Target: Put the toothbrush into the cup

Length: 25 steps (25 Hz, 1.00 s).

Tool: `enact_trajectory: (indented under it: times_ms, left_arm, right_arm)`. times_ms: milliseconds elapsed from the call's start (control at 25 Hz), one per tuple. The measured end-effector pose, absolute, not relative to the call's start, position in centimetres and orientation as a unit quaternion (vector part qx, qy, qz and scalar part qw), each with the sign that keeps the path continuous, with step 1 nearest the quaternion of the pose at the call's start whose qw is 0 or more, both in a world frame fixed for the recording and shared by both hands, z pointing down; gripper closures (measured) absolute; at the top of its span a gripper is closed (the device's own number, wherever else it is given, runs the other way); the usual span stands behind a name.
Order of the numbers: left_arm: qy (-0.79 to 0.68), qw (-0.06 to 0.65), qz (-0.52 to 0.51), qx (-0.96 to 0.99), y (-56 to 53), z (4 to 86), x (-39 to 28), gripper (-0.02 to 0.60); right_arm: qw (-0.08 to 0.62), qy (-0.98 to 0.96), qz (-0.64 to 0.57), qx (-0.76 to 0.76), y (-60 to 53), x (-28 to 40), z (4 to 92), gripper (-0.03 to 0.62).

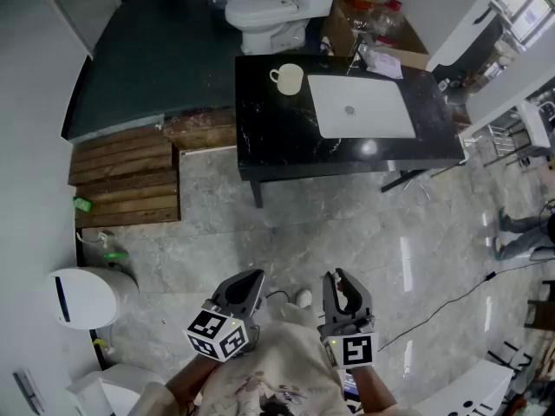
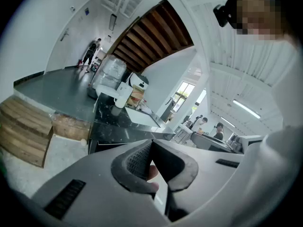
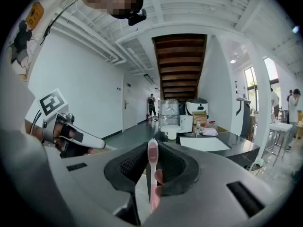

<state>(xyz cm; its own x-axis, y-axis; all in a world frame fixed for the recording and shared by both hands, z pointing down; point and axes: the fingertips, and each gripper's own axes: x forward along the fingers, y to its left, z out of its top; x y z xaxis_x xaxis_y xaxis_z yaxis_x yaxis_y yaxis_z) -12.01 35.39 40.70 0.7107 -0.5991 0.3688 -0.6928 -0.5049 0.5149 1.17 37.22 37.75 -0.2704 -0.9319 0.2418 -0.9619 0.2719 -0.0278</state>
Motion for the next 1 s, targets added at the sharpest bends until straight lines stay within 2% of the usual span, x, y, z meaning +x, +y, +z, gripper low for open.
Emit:
enact_trajectory:
  times_ms: [360, 520, 840, 1000]
  left_arm:
    - [-0.391, 0.27, 0.073, 0.877, 45.2, 37.4, -0.2, 0.569]
    - [-0.415, 0.241, 0.072, 0.874, 48.2, 36.7, 2.9, 0.569]
    - [-0.459, 0.202, 0.08, 0.861, 49.5, 35.7, 3.3, 0.569]
    - [-0.477, 0.214, 0.07, 0.849, 48.8, 35.8, 1.2, 0.568]
  right_arm:
    - [0.036, -0.798, 0.115, 0.59, 47.7, 11.7, 35.7, 0.522]
    - [0.021, -0.808, 0.129, 0.574, 49.9, 14.5, 35.5, 0.522]
    - [-0.021, -0.846, 0.127, 0.518, 50.8, 11.6, 35.3, 0.522]
    - [-0.021, -0.853, 0.14, 0.502, 49.7, 9.1, 35.5, 0.52]
